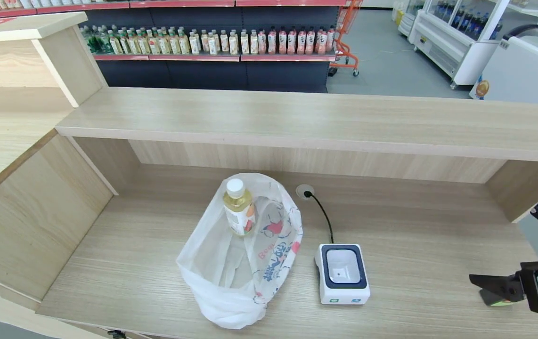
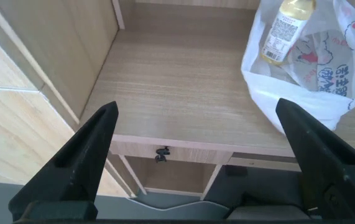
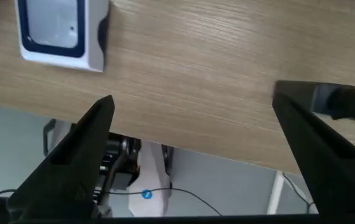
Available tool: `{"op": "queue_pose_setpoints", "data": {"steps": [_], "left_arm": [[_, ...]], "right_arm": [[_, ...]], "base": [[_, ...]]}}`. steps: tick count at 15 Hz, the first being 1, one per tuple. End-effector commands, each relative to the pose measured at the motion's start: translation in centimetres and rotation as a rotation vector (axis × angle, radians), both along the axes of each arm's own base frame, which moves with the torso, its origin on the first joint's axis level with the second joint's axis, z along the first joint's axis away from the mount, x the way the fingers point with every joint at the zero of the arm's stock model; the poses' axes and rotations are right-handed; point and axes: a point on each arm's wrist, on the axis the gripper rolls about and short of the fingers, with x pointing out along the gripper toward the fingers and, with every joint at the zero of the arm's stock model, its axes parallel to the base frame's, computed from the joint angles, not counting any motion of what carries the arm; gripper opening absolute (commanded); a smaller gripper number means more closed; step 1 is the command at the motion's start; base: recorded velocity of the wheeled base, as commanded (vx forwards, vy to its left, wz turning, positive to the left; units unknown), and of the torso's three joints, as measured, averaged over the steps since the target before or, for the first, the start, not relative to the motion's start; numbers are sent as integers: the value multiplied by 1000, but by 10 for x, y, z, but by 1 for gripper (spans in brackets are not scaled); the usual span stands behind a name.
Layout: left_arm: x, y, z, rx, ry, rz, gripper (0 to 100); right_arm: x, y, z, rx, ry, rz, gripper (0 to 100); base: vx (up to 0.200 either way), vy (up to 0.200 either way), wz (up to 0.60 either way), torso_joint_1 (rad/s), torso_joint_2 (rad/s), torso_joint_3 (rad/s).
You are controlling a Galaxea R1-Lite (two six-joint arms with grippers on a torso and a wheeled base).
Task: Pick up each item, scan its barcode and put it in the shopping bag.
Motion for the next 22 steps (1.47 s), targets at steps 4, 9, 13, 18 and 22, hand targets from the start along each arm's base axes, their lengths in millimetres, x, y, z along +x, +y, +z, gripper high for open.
{"op": "queue_pose_setpoints", "data": {"steps": [4,9,13,18,22], "left_arm": [[0,0,0,-1,1,0,100],[0,0,0,-1,1,0,100],[0,0,0,0,1,0,100],[0,0,0,0,1,0,100],[0,0,0,0,1,-2,100]], "right_arm": [[-9,-13,-1,-231,28,76,100],[-13,5,-1,-204,0,247,100],[-25,4,-2,-224,67,264,100],[-28,1,-9,-290,127,238,100],[0,-13,-16,-350,127,194,100]], "base": [[0,-200,0,5,4,2],[0,-80,0,-1,0,1],[-100,0,0,5,1,0],[-80,0,0,6,5,1],[0,0,0,0,0,0]]}}
